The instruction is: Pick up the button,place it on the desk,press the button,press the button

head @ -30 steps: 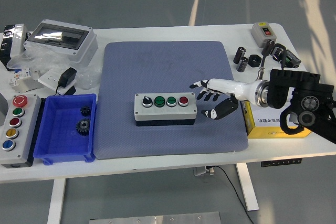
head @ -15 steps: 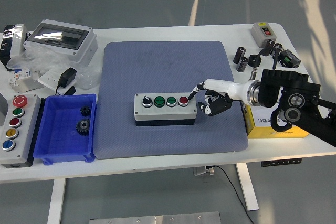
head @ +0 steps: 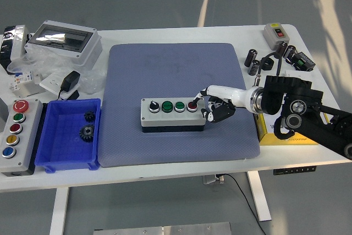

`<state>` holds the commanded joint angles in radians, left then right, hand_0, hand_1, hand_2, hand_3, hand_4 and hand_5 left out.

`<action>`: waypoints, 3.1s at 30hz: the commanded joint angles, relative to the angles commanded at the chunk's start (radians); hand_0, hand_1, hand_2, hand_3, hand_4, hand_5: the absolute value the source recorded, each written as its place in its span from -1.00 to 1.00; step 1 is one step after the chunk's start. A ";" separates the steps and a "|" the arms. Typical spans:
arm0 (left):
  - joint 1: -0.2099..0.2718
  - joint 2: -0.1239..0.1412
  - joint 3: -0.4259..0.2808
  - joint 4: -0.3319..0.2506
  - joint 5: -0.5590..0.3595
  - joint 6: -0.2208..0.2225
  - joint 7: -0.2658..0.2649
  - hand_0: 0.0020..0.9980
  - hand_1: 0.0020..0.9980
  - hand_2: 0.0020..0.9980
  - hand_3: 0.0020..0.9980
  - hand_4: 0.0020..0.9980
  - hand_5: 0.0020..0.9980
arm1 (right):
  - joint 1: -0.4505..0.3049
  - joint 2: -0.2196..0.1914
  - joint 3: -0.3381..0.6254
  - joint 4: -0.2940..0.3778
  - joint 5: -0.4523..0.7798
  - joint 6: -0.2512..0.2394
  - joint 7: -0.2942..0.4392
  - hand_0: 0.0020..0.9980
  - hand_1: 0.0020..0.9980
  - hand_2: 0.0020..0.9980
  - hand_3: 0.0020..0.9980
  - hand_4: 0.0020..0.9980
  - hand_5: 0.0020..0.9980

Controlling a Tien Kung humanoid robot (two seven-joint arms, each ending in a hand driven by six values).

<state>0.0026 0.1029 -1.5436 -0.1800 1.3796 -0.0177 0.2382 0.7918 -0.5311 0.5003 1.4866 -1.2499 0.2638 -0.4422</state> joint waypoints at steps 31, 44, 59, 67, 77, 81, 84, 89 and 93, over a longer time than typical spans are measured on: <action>0.019 -0.021 0.039 0.000 -0.015 0.047 0.021 0.26 0.14 0.08 0.18 0.10 -0.72 | -0.573 0.222 0.696 -0.079 0.024 -0.403 0.489 -1.00 -0.85 -0.62 0.48 -0.38 -1.00; -0.011 -0.028 0.023 0.000 0.016 0.058 0.029 0.26 0.15 0.08 0.18 0.10 -0.70 | -0.705 0.289 0.836 -0.176 0.255 -0.578 0.857 0.30 0.39 0.42 0.50 0.56 -0.02; -0.020 -0.009 0.012 0.000 0.031 0.066 0.040 0.26 0.16 0.09 0.19 0.13 -0.68 | -0.709 0.289 0.846 -0.177 0.303 -0.564 0.901 0.67 0.59 0.61 0.60 0.89 0.96; -0.015 -0.001 0.009 0.000 0.031 0.069 0.043 0.26 0.16 0.09 0.20 0.14 -0.67 | -0.718 0.285 0.847 -0.165 0.300 -0.562 0.902 0.67 0.57 0.59 0.58 0.90 1.00; 0.005 -0.008 0.019 0.000 0.007 0.073 0.047 0.26 0.17 0.09 0.19 0.19 -0.62 | -0.736 0.290 0.852 -0.142 0.284 -0.561 0.901 0.64 0.55 0.57 0.53 0.87 1.00; 0.006 -0.007 0.018 0.000 0.004 0.075 0.046 0.26 0.17 0.09 0.20 0.21 -0.62 | -0.742 0.287 0.863 -0.137 0.279 -0.561 0.899 0.64 0.54 0.56 0.52 0.86 1.00; 0.006 -0.006 0.020 0.000 0.000 0.077 0.046 0.26 0.17 0.09 0.20 0.21 -0.62 | -0.747 0.283 0.871 -0.135 0.277 -0.561 0.898 0.64 0.54 0.56 0.52 0.86 1.00; 0.005 -0.007 0.019 0.000 0.003 0.076 0.046 0.26 0.18 0.09 0.20 0.23 -0.60 | -0.750 0.282 0.875 -0.133 0.271 -0.562 0.897 0.63 0.53 0.56 0.51 0.87 1.00; 0.006 -0.007 0.018 0.000 0.004 0.077 0.045 0.26 0.18 0.09 0.20 0.23 -0.60 | -0.754 0.284 0.879 -0.130 0.269 -0.563 0.898 0.62 0.53 0.55 0.50 0.86 1.00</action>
<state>0.0083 0.0960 -1.5252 -0.1800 1.3834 0.0589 0.2836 0.0380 -0.2467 1.3789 1.3562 -0.9805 -0.2990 0.4553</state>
